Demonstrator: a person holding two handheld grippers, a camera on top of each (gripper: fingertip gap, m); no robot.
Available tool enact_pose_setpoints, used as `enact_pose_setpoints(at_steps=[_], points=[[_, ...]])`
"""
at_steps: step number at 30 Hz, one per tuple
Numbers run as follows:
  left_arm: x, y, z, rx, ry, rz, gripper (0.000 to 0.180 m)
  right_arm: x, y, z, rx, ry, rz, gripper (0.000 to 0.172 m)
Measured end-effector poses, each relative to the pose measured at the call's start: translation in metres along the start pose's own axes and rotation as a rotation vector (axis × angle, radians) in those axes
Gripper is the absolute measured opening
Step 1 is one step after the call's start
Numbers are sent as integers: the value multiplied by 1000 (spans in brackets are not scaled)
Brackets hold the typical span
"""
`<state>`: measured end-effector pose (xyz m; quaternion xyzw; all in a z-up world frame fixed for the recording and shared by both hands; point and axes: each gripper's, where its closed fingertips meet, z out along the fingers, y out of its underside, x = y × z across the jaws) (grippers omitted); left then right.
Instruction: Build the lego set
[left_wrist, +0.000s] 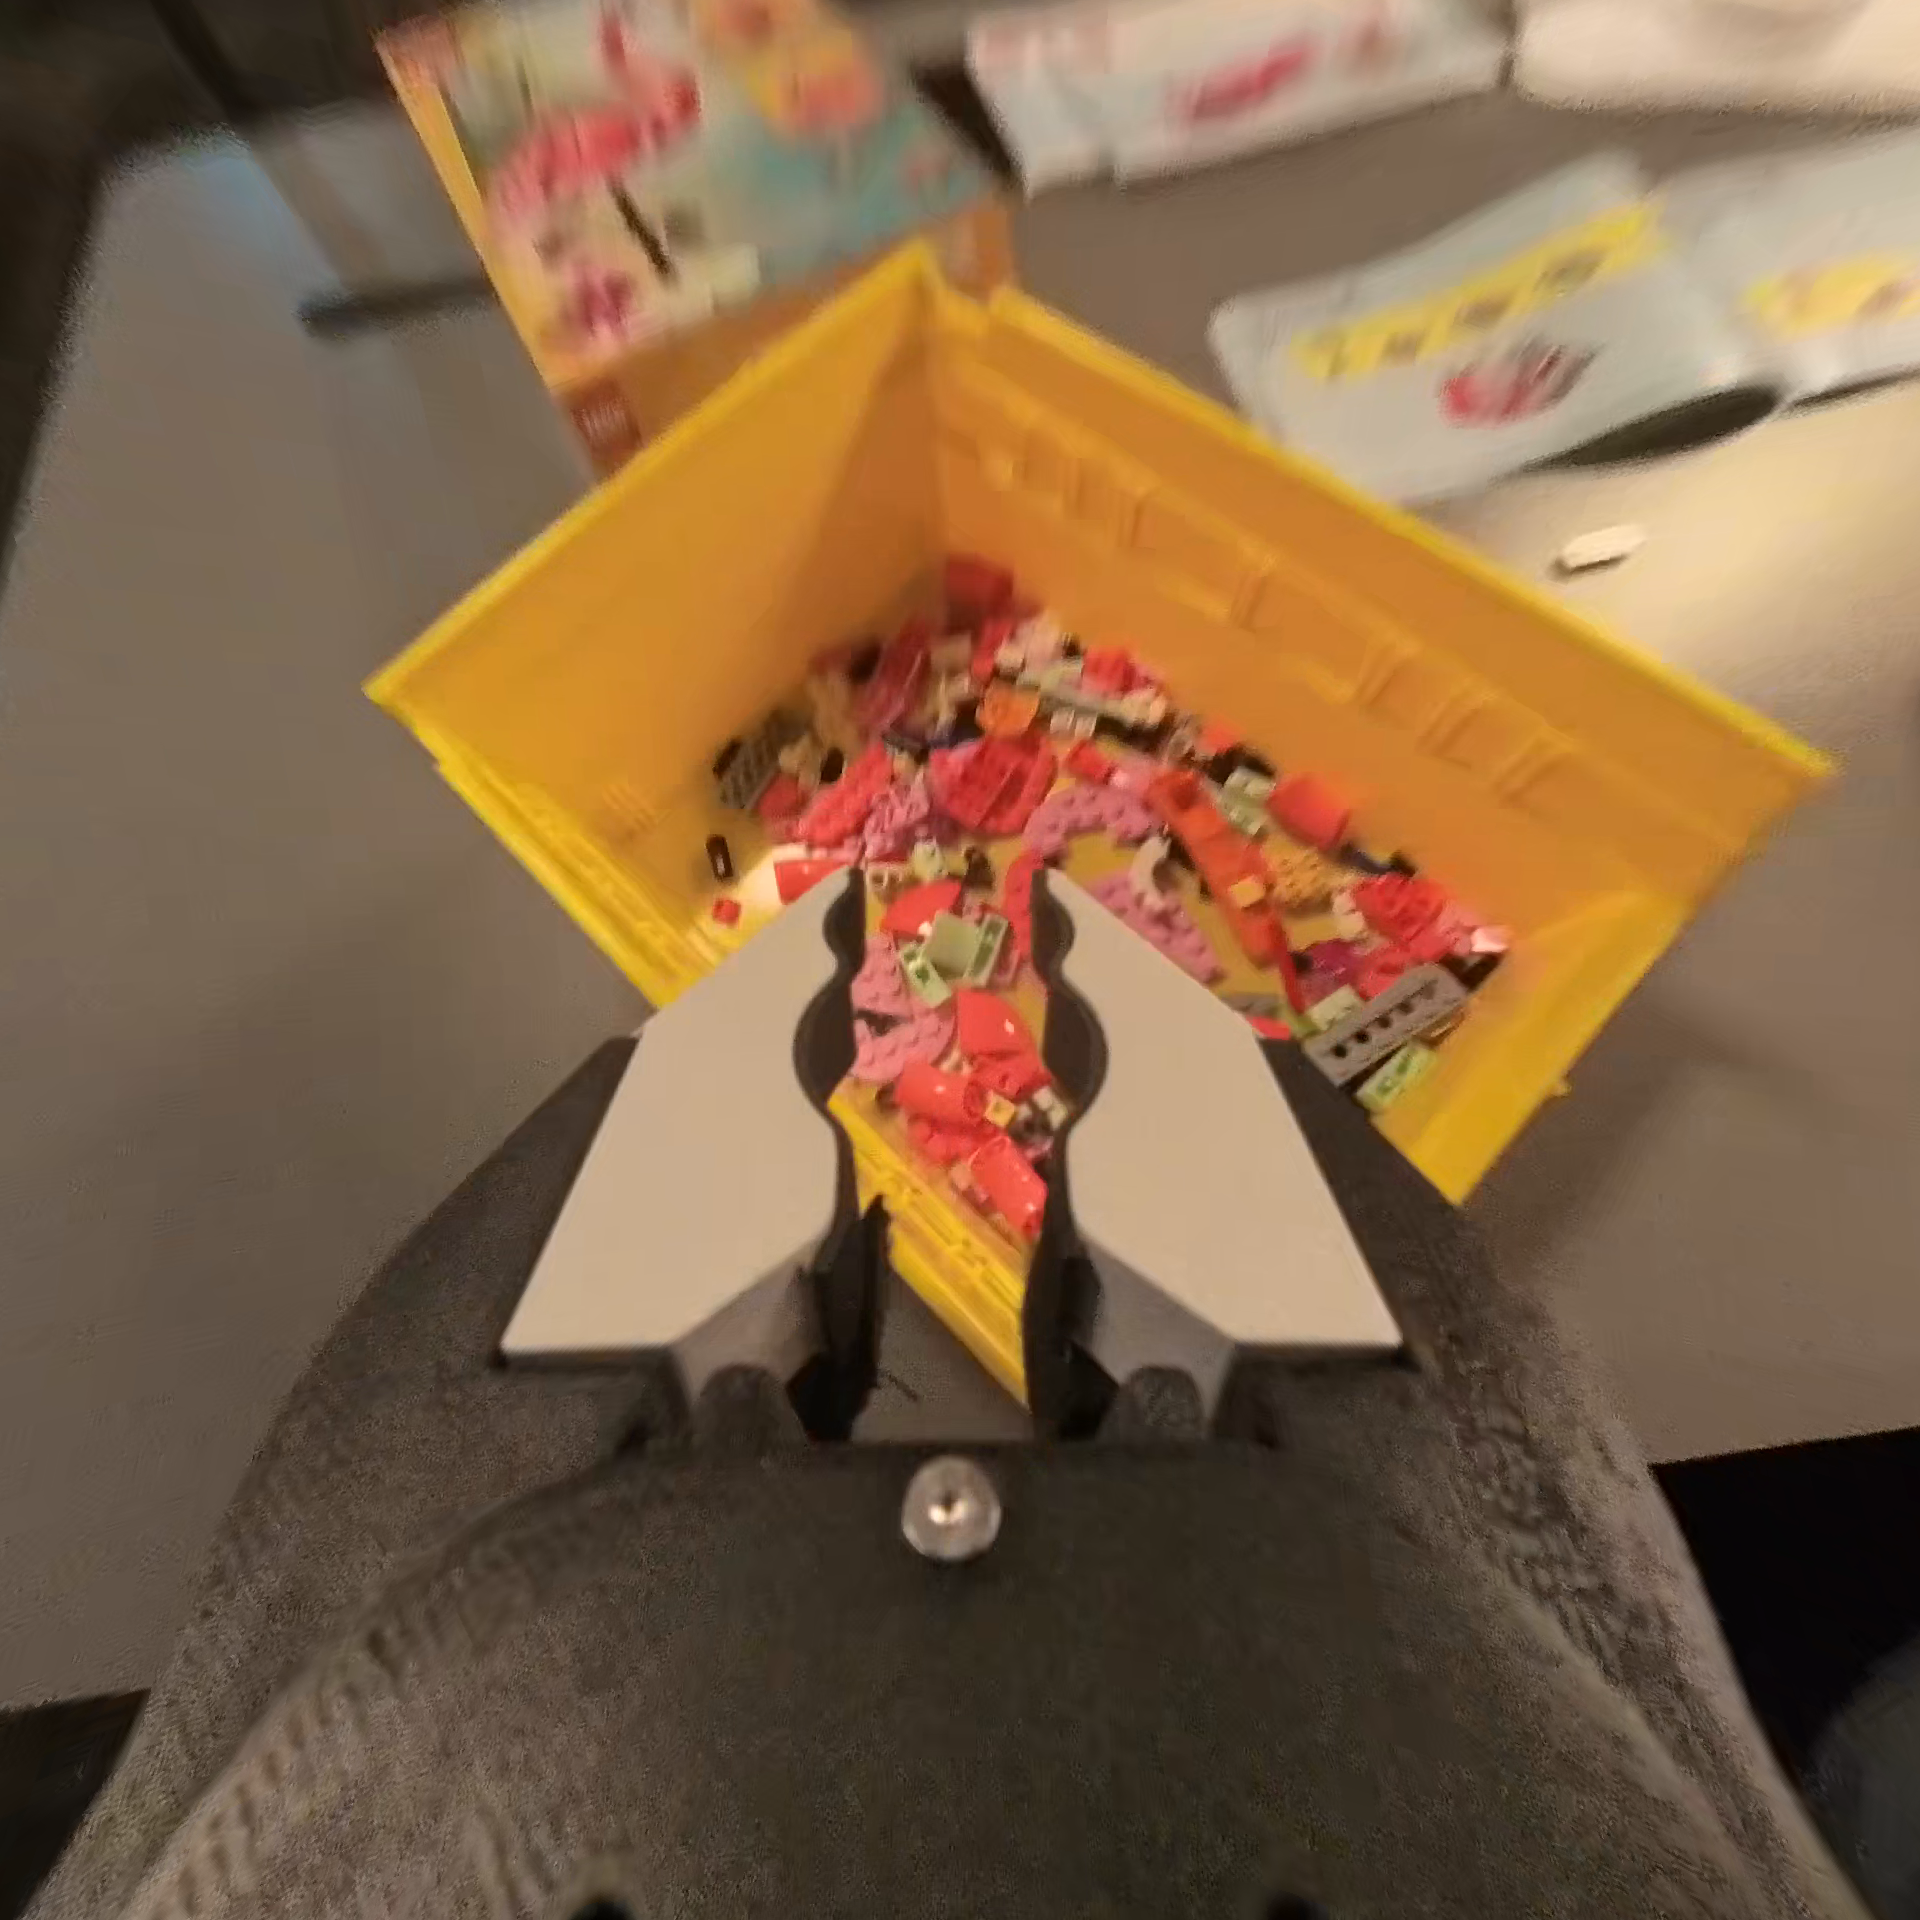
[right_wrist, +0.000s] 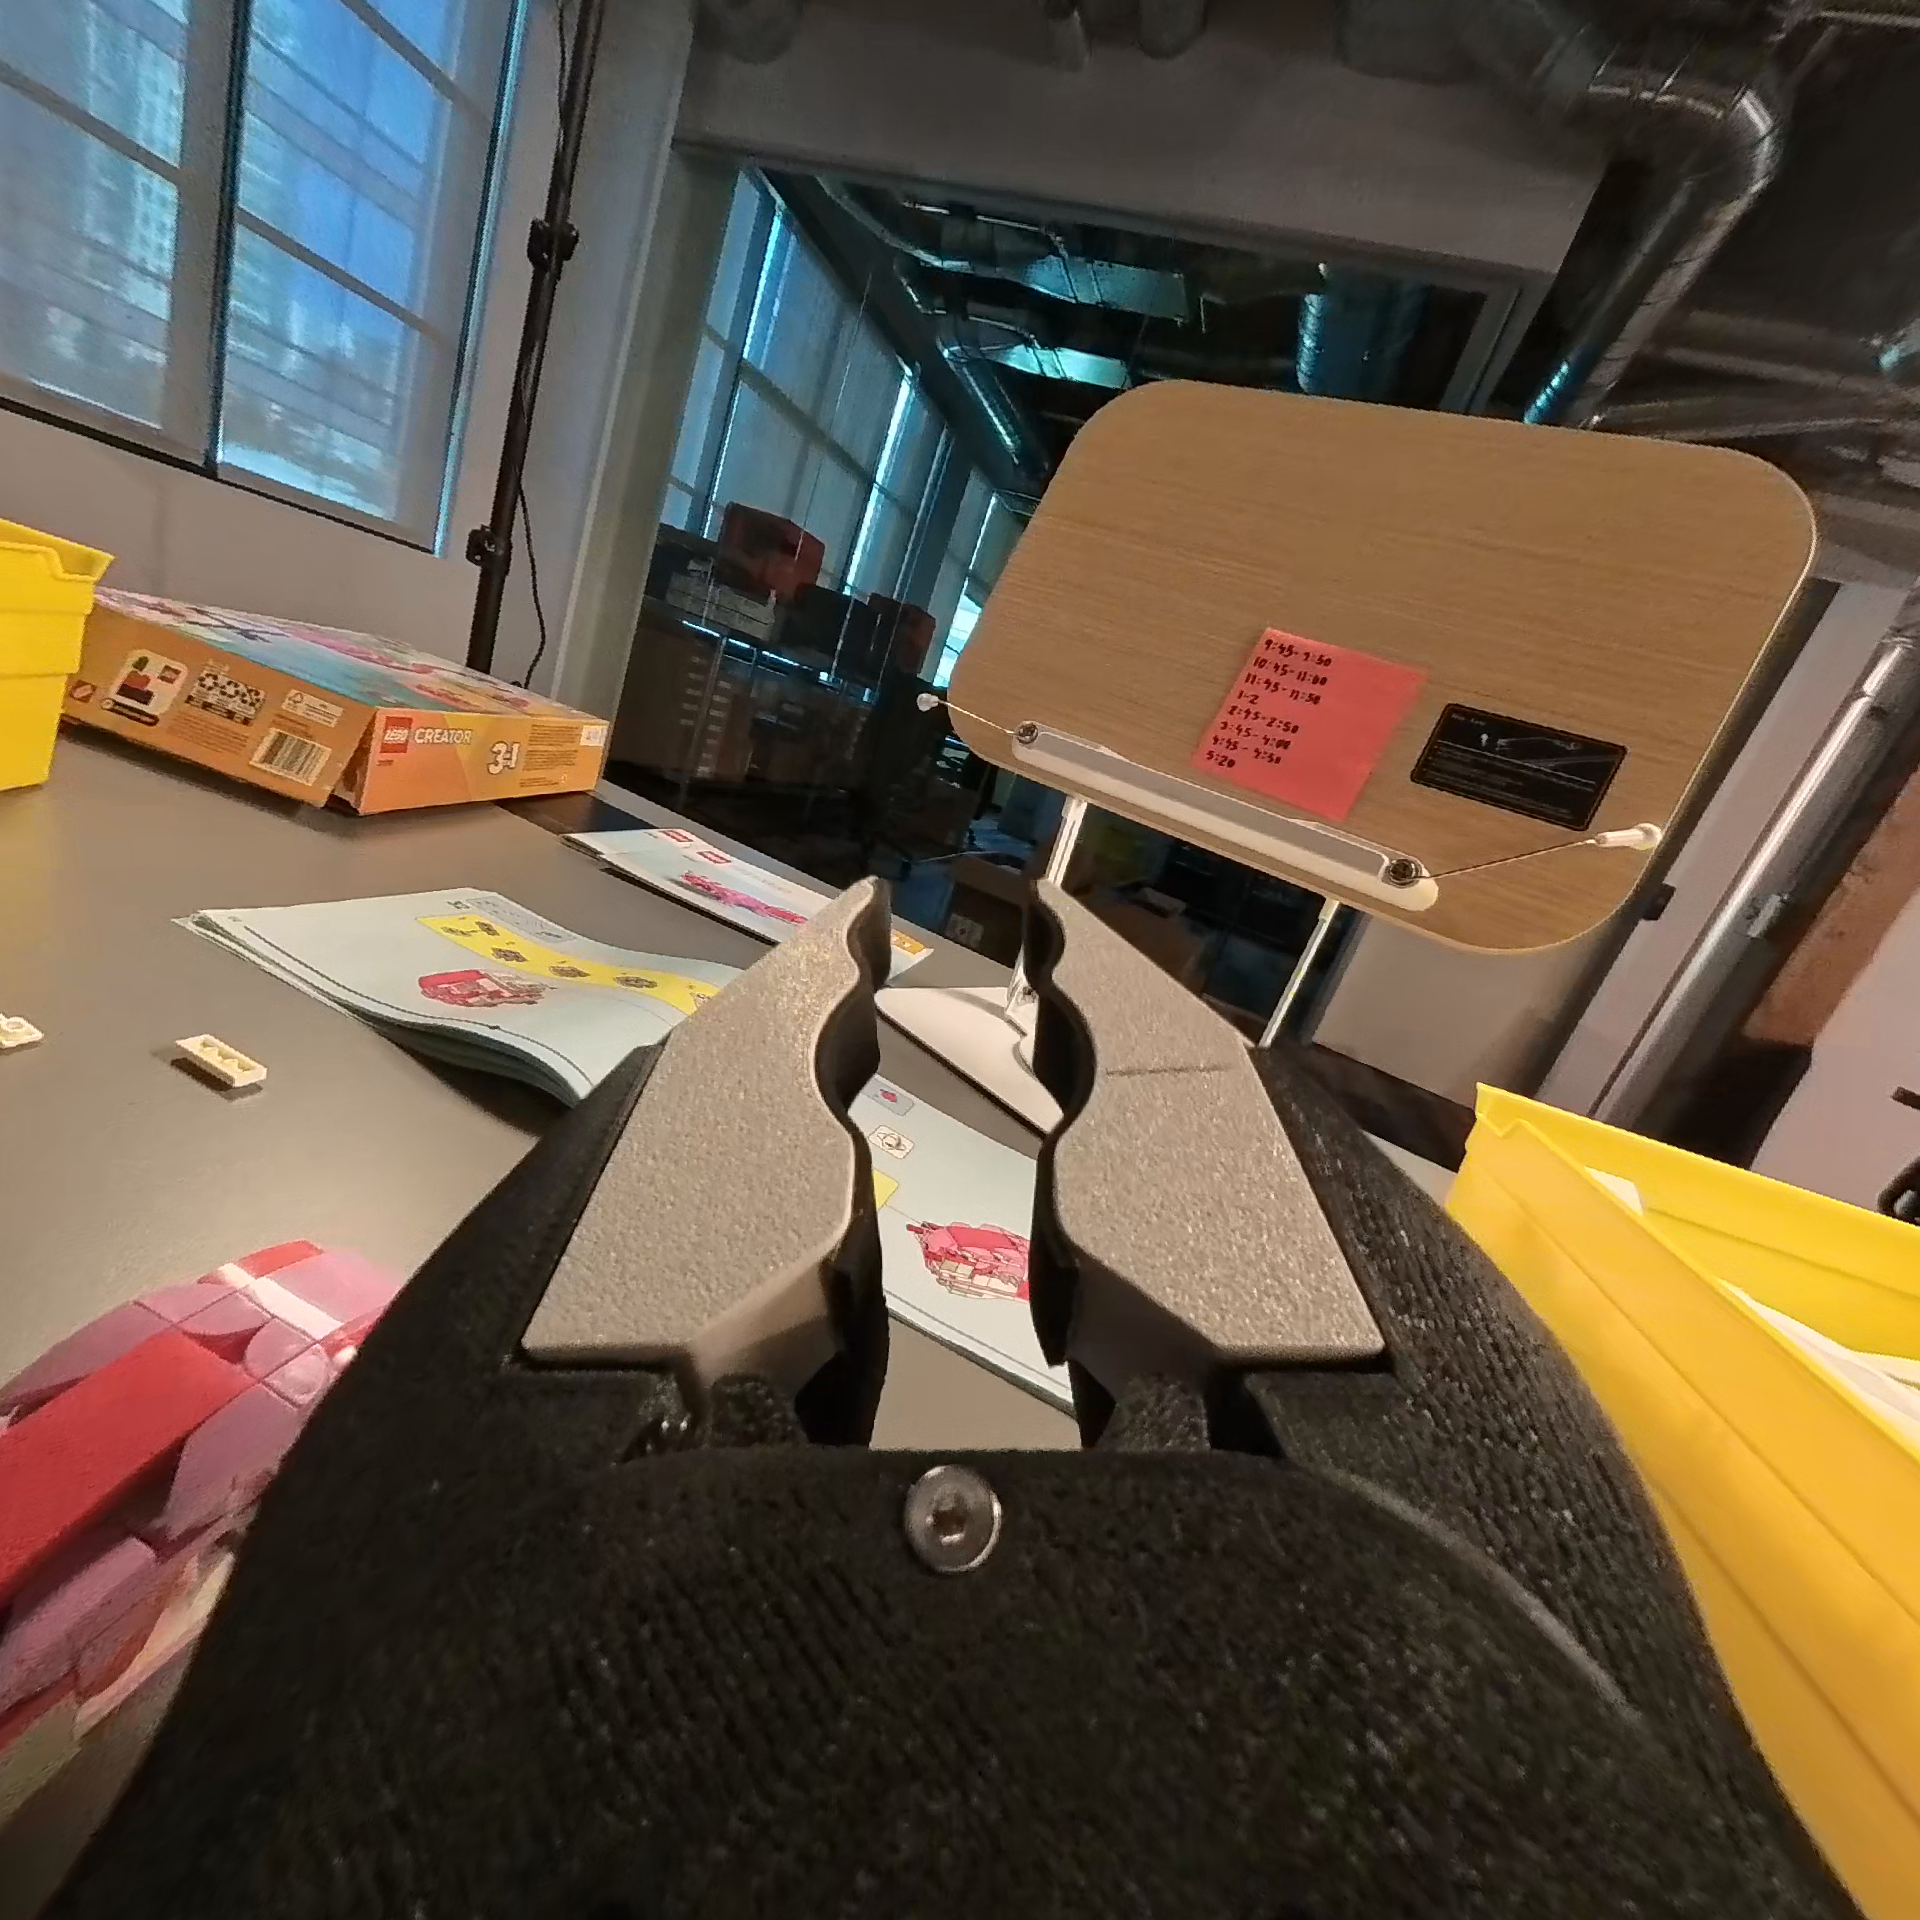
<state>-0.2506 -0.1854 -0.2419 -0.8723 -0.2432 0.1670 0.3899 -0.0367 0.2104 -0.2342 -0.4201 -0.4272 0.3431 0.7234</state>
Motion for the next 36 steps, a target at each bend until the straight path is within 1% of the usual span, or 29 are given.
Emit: enact_pose_setpoints(at_steps=[1,3,5,9,13,20,22,27,28,29,33,36], points=[[0,5,10,-83,12,0,27,1,1,0,-3,1,2,24],[7,11,38,-209,91,6,9,2,2,1,-11,5,3,24],[15,17,58,-306,159,-20,2,2,4,2,-19,7,2,24],[16,39,89,-528,204,-55,0,1,5,4,-22,3,-6,23],[8,50,103,-635,214,-111,0,0,6,6,-26,-3,-9,23],[-4,57,114,-704,145,-113,0,-3,7,8,-32,-15,-18,22],[-2,60,116,-720,148,-114,0,-3,7,8,-34,-14,-16,22],[-4,60,119,-708,109,-97,2,-2,9,9,-45,-12,-11,21],[-3,60,119,-705,107,-104,7,-3,9,9,-46,-13,-13,21],[-3,60,119,-702,107,-111,7,-3,9,9,-46,-15,-15,21],[-8,61,118,-709,68,-96,7,-4,10,10,-53,-19,-18,20],[-7,56,117,-683,84,-107,6,-4,11,10,-54,-20,-17,20]])
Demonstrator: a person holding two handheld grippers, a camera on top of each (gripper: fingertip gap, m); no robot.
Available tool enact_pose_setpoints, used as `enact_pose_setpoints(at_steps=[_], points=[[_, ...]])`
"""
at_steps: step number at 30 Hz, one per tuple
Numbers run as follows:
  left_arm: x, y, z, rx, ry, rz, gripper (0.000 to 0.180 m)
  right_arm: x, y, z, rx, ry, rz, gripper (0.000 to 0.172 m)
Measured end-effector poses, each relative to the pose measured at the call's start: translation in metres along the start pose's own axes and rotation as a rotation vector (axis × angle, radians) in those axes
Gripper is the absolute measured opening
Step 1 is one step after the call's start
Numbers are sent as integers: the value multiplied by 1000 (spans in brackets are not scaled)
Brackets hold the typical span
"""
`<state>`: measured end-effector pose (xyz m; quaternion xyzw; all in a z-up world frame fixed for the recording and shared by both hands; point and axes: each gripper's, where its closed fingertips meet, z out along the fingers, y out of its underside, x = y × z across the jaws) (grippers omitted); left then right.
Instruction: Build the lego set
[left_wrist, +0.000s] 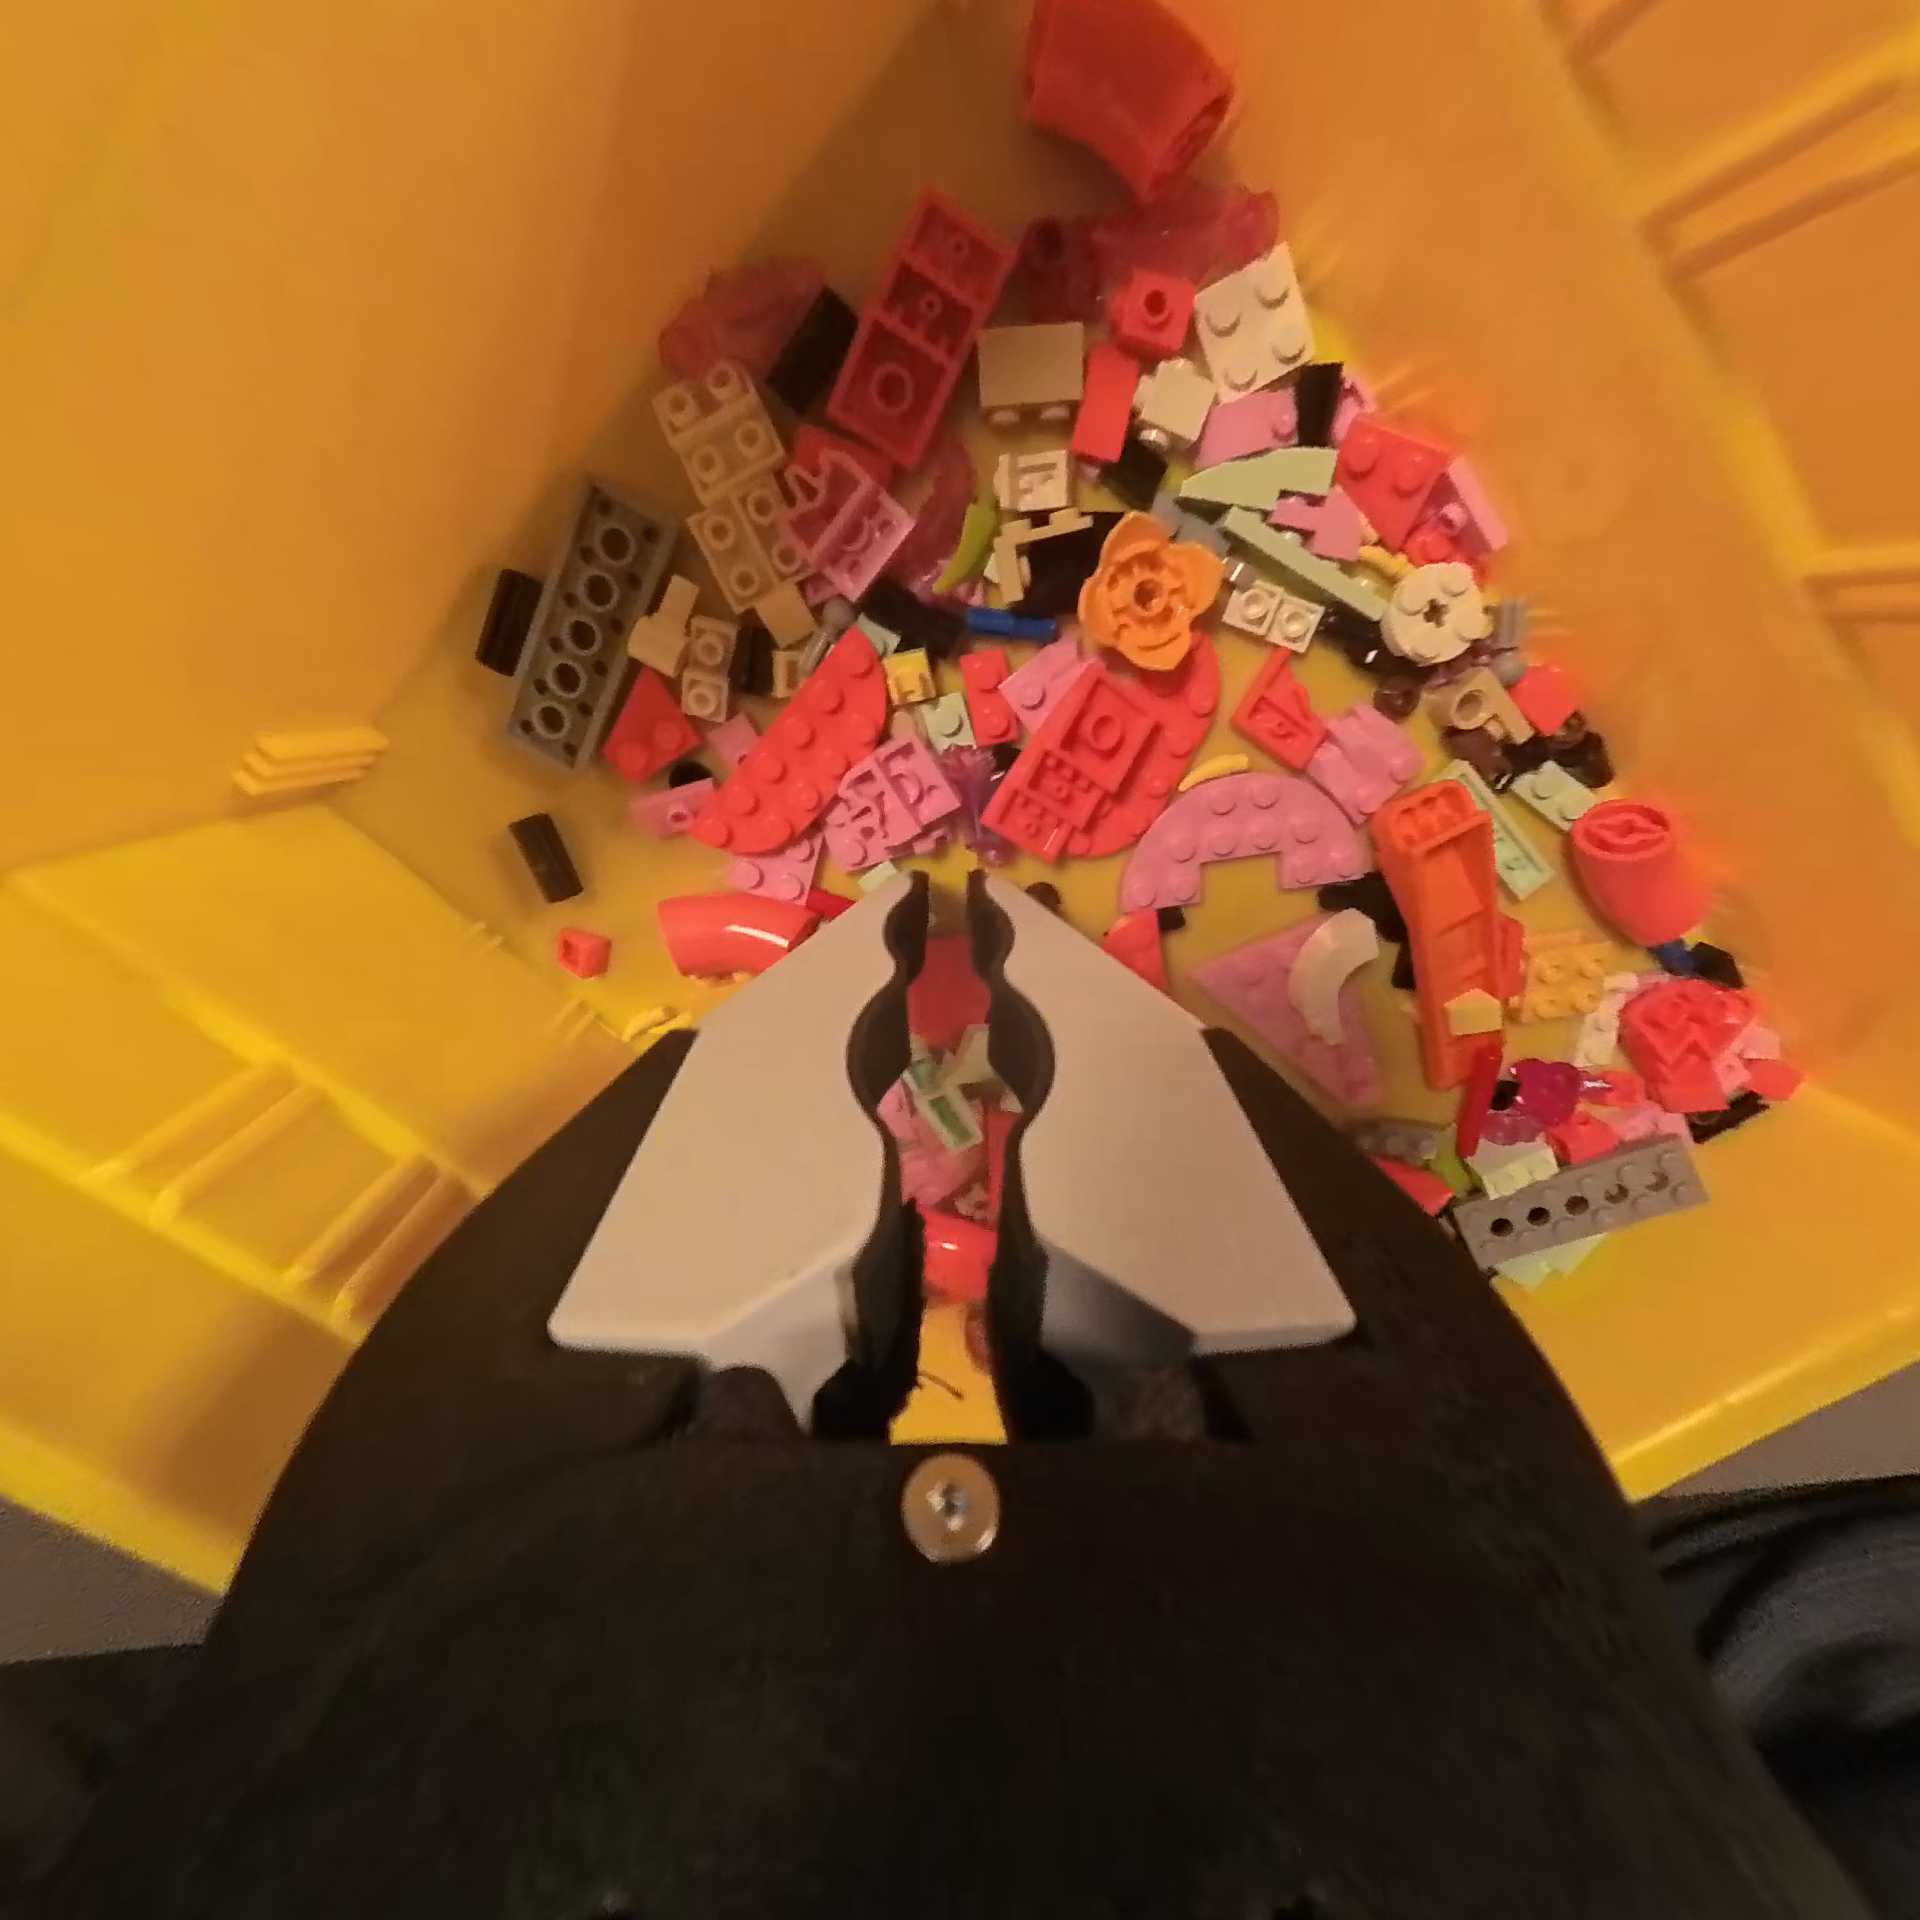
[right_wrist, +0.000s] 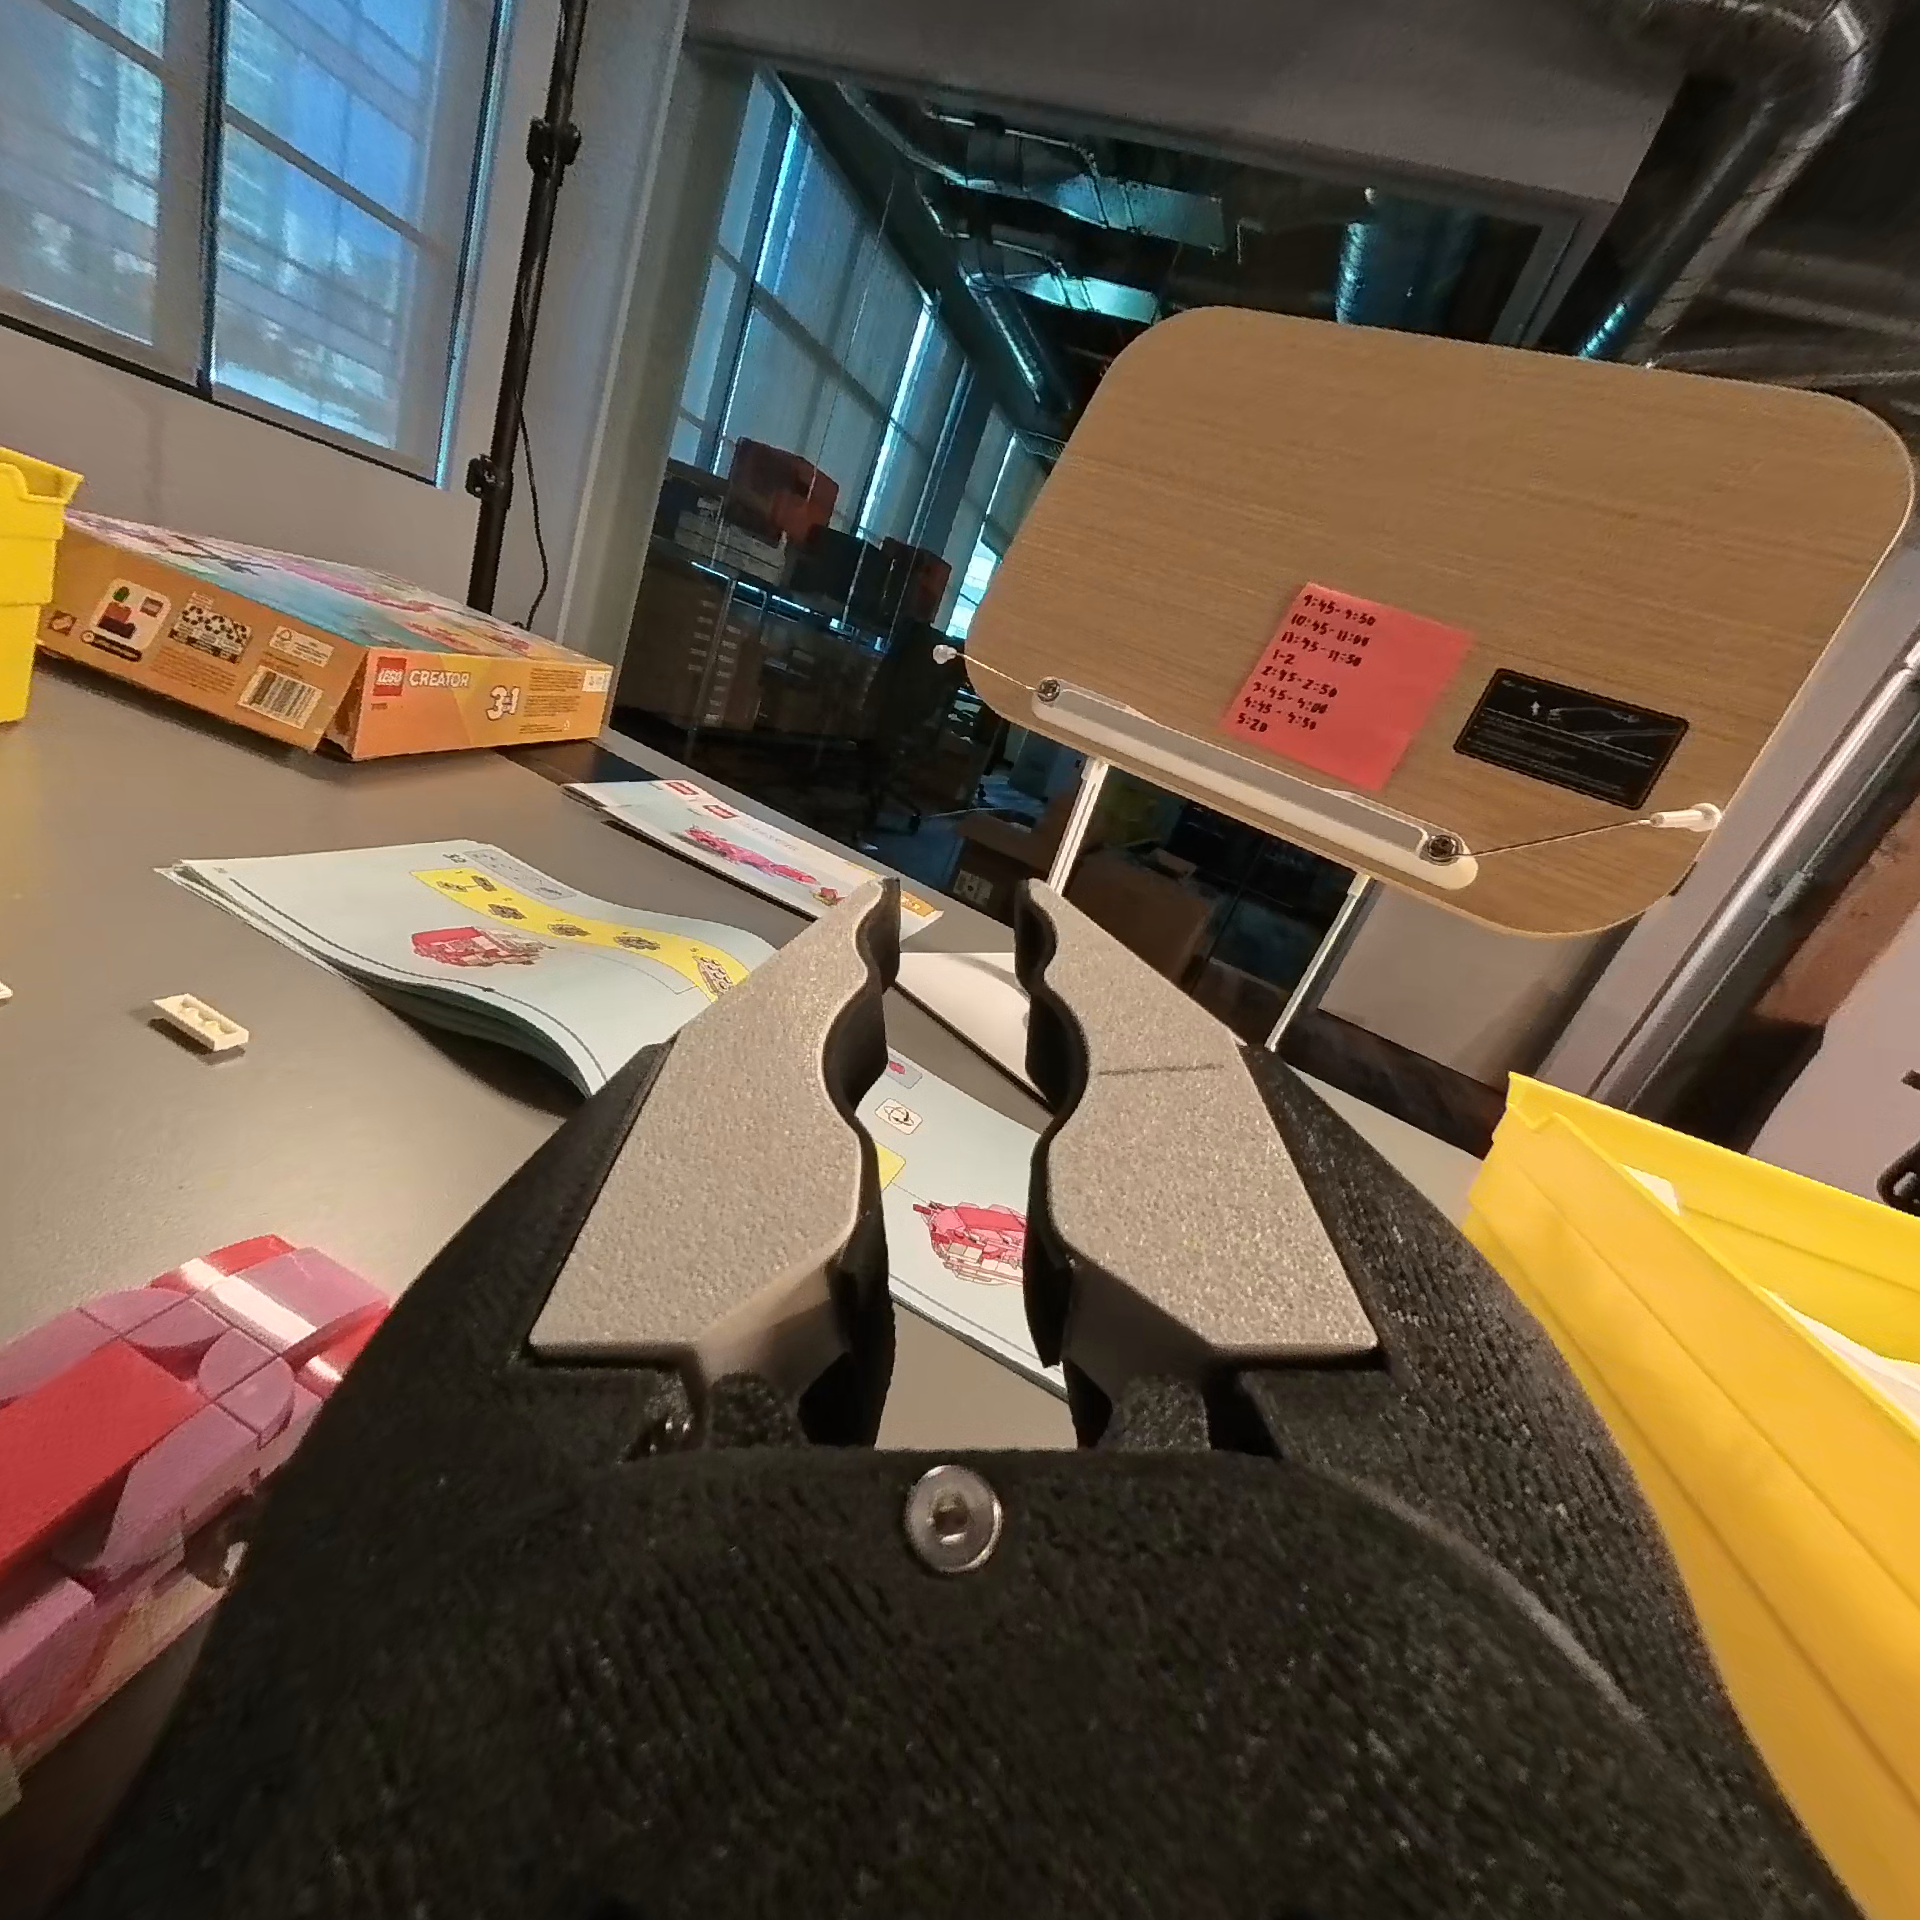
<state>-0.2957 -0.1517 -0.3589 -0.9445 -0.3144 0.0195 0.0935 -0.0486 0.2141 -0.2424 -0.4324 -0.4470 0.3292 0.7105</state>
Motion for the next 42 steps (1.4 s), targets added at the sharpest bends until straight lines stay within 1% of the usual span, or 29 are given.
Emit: enact_pose_setpoints(at_steps=[3,6,9,14,17,22,24,29,31,33,35,37,39,40,42], points=[[-2,-1,-2,5,5,-19,6,0,0,0,-3,-1,3,20],[-4,3,1,-22,10,-28,6,0,1,1,-7,2,2,20],[-4,4,1,-35,-11,-26,10,0,2,1,-13,1,-1,20],[-11,2,-2,-17,-37,-35,11,0,2,1,-15,0,4,19],[-11,4,2,-41,-39,-31,13,-1,2,2,-18,-2,3,19],[-9,5,4,-54,-47,-20,12,3,7,2,-51,19,0,18],[-8,7,6,-59,-43,-7,7,3,8,2,-59,22,-6,17],[-2,6,5,-55,-37,29,7,3,10,2,-71,22,-4,16],[-6,2,-2,-16,-74,43,7,3,11,2,-72,23,-3,16],[-4,-4,-24,77,-121,58,7,4,10,2,-72,24,-4,16],[15,-12,-61,231,-121,88,7,3,10,2,-73,23,-8,15],[51,-18,-102,406,-97,171,7,3,10,3,-74,25,-18,15],[103,-16,-135,562,-24,294,7,2,10,3,-75,26,-27,15],[137,-11,-146,619,52,358,7,2,10,3,-75,26,-31,15],[202,3,-155,675,204,492,7,2,9,3,-74,27,-37,14]])
